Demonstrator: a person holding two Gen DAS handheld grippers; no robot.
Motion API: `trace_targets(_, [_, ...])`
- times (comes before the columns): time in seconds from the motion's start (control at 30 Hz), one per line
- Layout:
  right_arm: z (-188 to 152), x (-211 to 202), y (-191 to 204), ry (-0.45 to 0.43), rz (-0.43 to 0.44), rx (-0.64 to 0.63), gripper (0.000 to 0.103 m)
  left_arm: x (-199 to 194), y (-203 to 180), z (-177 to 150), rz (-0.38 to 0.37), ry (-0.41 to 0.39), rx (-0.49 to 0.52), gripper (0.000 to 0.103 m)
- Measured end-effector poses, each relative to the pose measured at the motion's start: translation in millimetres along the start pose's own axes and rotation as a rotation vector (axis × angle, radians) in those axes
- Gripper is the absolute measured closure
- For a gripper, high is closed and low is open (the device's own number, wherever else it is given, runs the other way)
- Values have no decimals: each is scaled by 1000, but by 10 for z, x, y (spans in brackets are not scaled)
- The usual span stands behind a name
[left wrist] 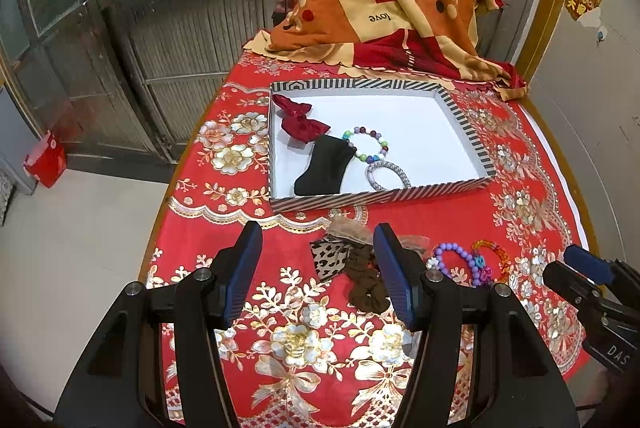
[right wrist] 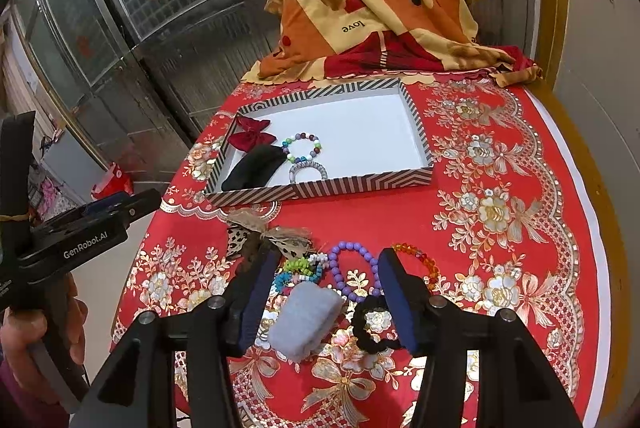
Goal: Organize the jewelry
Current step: 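Lift both tools out of the tray, then grasp the leopard-print bow scrunchie with left tool while right tool grasps purple bead bracelet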
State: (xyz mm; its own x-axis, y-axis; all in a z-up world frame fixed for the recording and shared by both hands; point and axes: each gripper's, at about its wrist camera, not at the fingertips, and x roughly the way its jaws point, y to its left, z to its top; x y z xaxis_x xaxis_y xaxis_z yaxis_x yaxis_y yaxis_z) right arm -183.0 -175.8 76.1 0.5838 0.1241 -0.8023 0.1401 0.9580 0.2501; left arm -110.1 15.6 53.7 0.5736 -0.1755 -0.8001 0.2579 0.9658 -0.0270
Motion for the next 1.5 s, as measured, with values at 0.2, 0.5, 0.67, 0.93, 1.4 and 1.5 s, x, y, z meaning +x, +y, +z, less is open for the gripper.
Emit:
trace_targets(0.2, [-26,20,-55,15,0,2,51,22,-6,-24,4,13,-5,45])
trace_targets(0.5, [-14,54,-124,26,2,5,50,89,-34,-32,12,32,-3,45])
trace_targets(0.67, [-23,59,-202,31,-10,11,50,148,79,-21,-16,52,-30,45])
trace_targets(0.93, [-169,179,-432,76,-15,50,49,484,436,-44,-139,189,-177,46])
trace_targets(1.4, [-346,630,-933,158,-38,71,54,1072,61,-263,-148,360,-141,45])
trace_targets(1.5, [-303,742,-878,167,-14,27,59,1156,-2,-267,-124,363,-127,45])
